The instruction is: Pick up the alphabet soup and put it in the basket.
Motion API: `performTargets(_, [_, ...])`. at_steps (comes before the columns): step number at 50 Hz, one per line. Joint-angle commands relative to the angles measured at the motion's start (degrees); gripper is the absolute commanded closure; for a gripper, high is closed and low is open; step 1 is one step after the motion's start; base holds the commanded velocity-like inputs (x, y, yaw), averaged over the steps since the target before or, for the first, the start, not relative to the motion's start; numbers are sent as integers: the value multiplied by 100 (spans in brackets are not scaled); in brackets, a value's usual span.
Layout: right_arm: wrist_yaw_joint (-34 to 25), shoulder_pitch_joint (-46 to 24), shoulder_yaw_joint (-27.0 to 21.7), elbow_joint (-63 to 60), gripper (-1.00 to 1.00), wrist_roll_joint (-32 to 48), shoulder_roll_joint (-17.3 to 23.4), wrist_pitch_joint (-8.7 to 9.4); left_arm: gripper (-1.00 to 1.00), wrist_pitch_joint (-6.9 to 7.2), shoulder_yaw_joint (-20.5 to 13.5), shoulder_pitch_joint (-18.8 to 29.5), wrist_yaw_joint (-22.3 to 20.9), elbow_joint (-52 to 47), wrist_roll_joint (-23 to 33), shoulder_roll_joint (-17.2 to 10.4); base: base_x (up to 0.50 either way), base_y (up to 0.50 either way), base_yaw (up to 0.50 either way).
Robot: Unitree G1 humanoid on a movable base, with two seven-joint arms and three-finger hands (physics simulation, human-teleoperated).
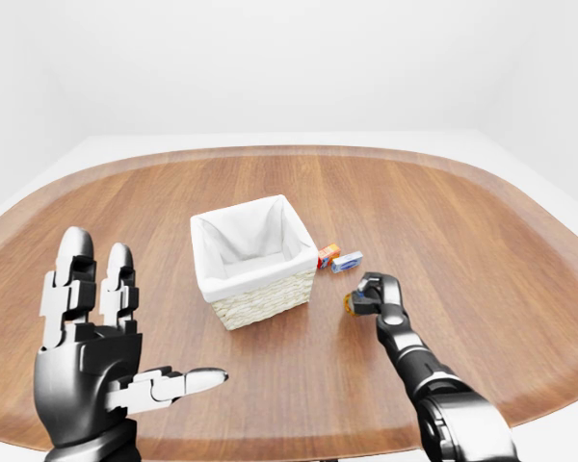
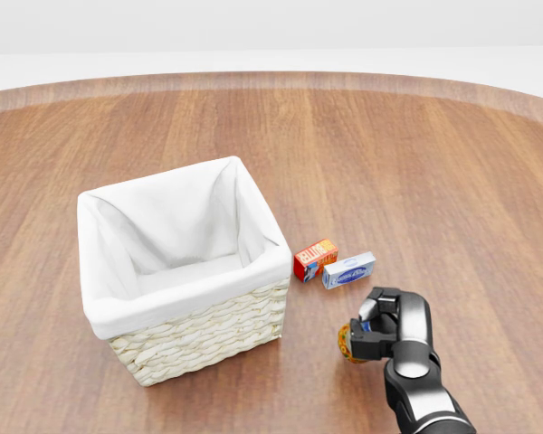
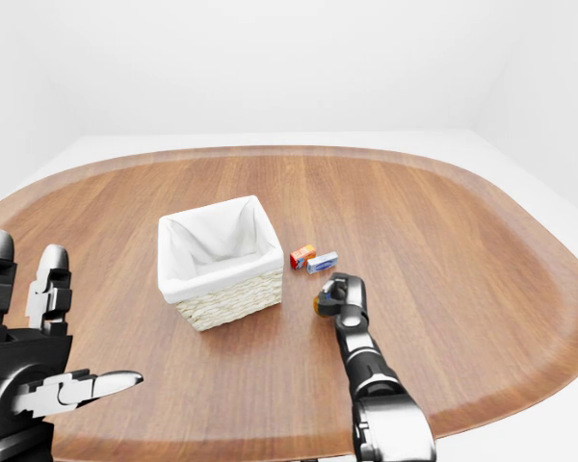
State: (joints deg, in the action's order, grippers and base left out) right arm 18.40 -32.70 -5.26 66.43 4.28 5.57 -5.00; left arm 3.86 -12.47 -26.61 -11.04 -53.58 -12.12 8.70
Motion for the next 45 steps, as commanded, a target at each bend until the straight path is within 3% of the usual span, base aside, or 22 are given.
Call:
performTargets(1, [-116,282,4,-1386,100,-321,80,0,-100,-11,26,25,27,52,23,-30,0,0,0])
performTargets(17, [-213,922,-19,-3661,100,-294,51,0,-100,18,-55,-44,-53,-59,-61,25,0,0,0])
performTargets(20, [-228,1010,-33,-4031,100,-280,40,163,-100,36,-63,-48,-63,-81,-64,35,0,0,0])
performTargets(23, [-232,1017,-39,-4054,100,-273,35,178,-100,38,-66,-47,-67,-83,-63,39,0,0,0])
performTargets(25, [-247,1089,-47,-4399,100,-267,35,397,-100,63,-108,-63,-89,-125,-112,52,0,0,0])
performTargets(29, [-257,1118,-64,-4636,100,-255,29,557,-100,81,-125,-63,-119,-144,-115,76,0,0,0])
performTargets(32, [-277,1160,-77,-4987,100,-272,25,805,-100,94,-135,-44,-132,-133,-112,83,0,0,0])
performTargets(36, [-284,1169,-72,-5315,100,-261,10,1000,-100,103,-120,-32,-127,-126,-96,80,0,0,0])
performTargets(45, [-291,1158,-36,-5748,100,-200,-37,1000,-100,109,-107,-26,-128,-109,-92,69,0,0,0])
